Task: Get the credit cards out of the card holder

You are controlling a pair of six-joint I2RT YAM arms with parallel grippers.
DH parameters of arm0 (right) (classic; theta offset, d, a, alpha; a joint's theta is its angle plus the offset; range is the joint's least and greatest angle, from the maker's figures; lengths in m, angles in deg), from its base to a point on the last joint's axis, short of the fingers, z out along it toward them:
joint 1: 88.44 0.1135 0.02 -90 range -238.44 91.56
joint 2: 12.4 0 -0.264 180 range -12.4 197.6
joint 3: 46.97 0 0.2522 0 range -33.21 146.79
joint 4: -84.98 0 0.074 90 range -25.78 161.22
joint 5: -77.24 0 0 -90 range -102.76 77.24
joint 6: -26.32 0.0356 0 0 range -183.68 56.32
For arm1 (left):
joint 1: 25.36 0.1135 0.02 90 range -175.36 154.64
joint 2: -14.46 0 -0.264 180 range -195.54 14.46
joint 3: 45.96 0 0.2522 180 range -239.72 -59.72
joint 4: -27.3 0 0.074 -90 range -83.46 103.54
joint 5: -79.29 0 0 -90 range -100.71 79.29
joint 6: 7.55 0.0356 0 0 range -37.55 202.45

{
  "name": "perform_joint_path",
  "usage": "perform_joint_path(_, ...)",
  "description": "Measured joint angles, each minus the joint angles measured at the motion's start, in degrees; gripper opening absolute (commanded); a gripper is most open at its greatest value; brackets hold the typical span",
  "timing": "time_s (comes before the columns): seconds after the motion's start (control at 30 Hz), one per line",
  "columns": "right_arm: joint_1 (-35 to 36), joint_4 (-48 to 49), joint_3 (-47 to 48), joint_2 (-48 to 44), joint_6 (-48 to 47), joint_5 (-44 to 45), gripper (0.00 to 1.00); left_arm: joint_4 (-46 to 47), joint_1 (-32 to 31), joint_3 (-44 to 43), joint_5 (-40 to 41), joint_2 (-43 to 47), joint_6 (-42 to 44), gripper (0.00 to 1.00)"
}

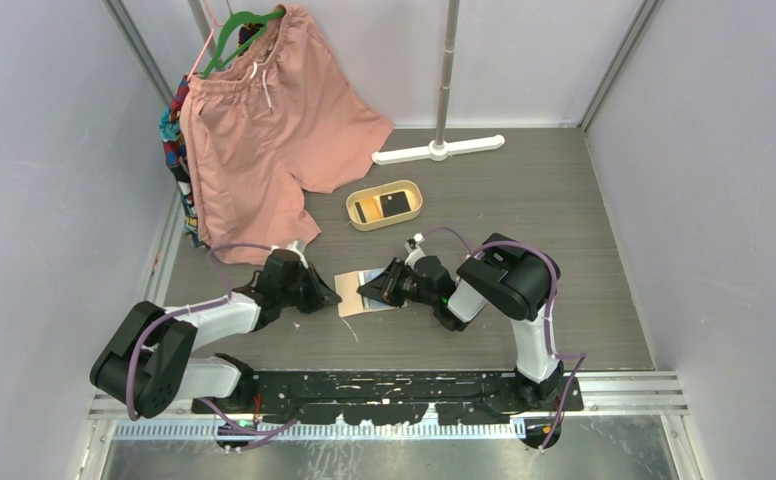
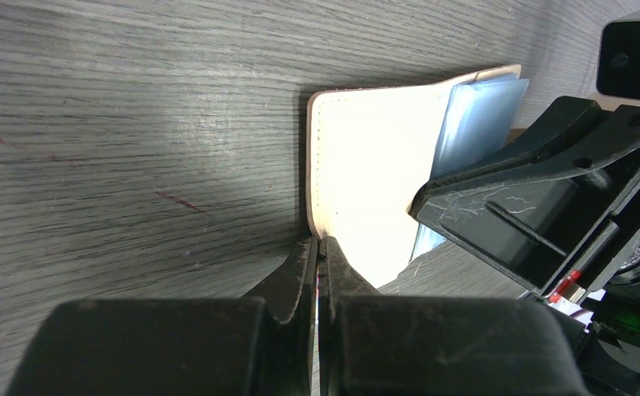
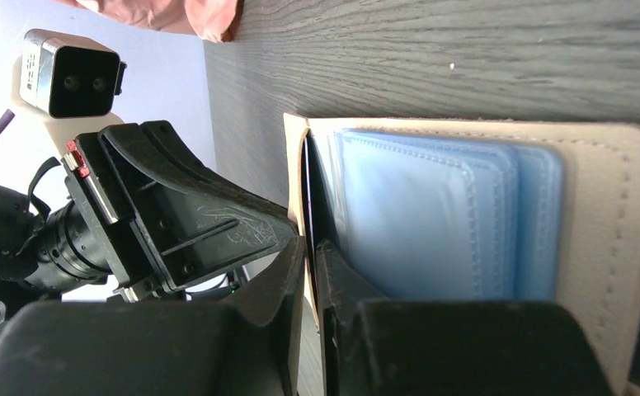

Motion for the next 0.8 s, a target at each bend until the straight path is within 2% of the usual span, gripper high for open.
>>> perform_joint_path(0.2,0.0,0.7,0.0,0.3,0.2,-0.4,0.01,0.0,0.0,0.0,0.0,0.0,0.0,0.0)
perform_joint_path(0.47,-1.5,2.2,-1.3,0.3,0.2,-1.4,0.01,0.5,-0.3,0.0,-0.4,-0.1,-0.1,0.0)
perform_joint_path(0.8,-7.9,4.3,-6.6,-1.1,-0.2,-4.7,0.01,0.9,-0.4,-0.1,-0.7,-0.1,-0.1,0.0)
